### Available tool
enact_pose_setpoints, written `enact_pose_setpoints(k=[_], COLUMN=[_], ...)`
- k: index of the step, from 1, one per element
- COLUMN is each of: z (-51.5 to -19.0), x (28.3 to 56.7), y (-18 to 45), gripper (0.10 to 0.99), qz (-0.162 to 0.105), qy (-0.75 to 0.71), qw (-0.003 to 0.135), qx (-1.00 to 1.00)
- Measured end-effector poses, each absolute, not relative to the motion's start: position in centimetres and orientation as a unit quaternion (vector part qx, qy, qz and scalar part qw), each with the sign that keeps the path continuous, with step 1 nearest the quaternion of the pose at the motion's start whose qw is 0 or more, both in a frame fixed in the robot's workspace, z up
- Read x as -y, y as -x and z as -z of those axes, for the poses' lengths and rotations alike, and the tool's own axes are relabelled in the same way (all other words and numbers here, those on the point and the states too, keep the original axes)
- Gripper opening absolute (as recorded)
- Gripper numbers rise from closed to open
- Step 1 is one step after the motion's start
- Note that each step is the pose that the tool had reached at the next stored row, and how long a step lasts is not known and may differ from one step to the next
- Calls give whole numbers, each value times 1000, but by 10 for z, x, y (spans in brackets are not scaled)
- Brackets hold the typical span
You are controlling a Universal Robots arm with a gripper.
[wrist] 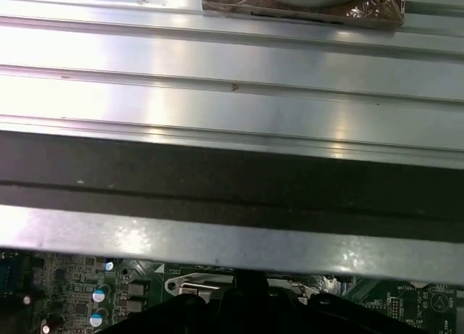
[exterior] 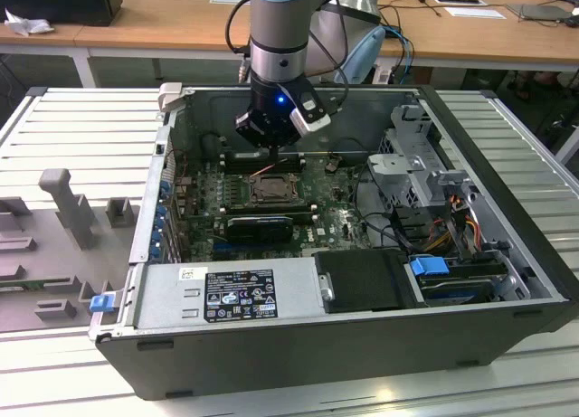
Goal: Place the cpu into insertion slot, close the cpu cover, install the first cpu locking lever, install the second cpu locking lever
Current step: 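Install the first cpu locking lever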
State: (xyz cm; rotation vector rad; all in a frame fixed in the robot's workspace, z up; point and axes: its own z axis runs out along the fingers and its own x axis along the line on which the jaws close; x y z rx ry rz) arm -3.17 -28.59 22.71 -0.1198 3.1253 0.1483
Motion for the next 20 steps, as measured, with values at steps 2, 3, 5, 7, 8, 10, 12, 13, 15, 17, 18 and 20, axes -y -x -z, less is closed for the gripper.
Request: enact_pose_setpoints(k=[2,3,5,7,8,10,12,13,15,17,18,20], z=[-226,-225,-223,-222,-221,-219,-216,-215,-212,-210,-209,-207], x=[286,286,286,286,286,286,286,286,286,286,286,286], y=[30,29,26,25,24,23,22,22,22,21,21,21], gripper=[106,106,106,106,106,106,106,106,106,106,106,106], qz=[-47,-47,-47,-47,-47,-47,-47,-47,-47,-47,-47,-47], qy=[38,38,38,38,38,38,38,38,38,38,38,38], qw=[5,5,5,5,5,5,5,5,5,5,5,5], qx=[-998,-998,-998,-998,-998,-998,-998,-998,-998,-998,-998,-998])
